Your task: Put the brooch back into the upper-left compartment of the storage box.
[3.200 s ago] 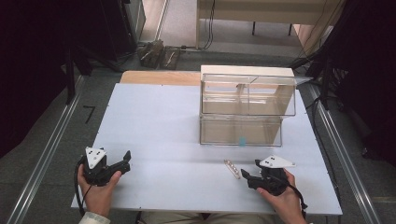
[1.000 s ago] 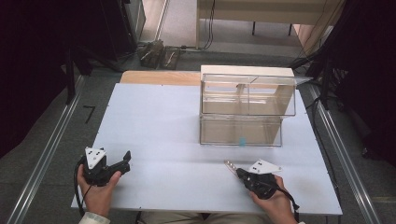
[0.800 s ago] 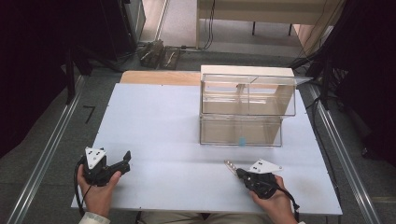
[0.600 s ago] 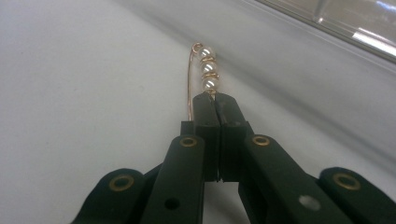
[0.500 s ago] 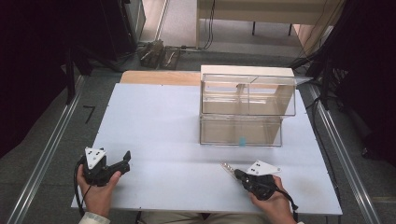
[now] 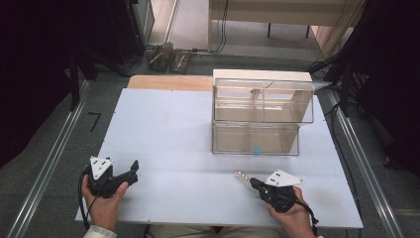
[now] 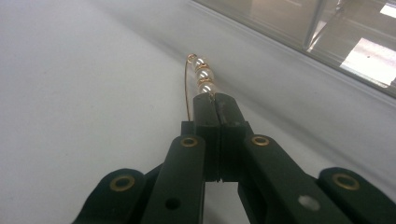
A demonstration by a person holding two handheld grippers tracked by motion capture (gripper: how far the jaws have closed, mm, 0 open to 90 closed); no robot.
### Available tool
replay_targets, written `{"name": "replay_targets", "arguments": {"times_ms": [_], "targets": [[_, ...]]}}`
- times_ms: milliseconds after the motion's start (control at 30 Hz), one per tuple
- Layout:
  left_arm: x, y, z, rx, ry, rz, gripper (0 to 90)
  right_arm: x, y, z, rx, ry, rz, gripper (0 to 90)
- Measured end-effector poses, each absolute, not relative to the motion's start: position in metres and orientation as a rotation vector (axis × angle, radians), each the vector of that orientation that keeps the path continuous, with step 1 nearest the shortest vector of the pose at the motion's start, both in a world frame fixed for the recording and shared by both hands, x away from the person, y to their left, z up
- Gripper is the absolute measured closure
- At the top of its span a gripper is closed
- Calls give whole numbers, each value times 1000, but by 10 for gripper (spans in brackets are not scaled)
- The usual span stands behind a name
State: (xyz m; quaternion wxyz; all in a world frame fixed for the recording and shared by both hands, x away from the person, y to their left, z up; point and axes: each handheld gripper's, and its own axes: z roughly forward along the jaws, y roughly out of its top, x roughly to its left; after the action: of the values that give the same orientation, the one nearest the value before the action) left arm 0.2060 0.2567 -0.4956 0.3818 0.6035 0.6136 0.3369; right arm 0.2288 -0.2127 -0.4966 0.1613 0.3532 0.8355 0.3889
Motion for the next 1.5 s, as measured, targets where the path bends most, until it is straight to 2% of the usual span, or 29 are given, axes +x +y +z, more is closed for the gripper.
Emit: {"name": "replay_targets", "arguments": {"times_ms": [1500], "targets": [[206, 257, -496, 1543, 1566, 859, 65, 215, -220, -450, 973, 2277, 1303, 874]]}}
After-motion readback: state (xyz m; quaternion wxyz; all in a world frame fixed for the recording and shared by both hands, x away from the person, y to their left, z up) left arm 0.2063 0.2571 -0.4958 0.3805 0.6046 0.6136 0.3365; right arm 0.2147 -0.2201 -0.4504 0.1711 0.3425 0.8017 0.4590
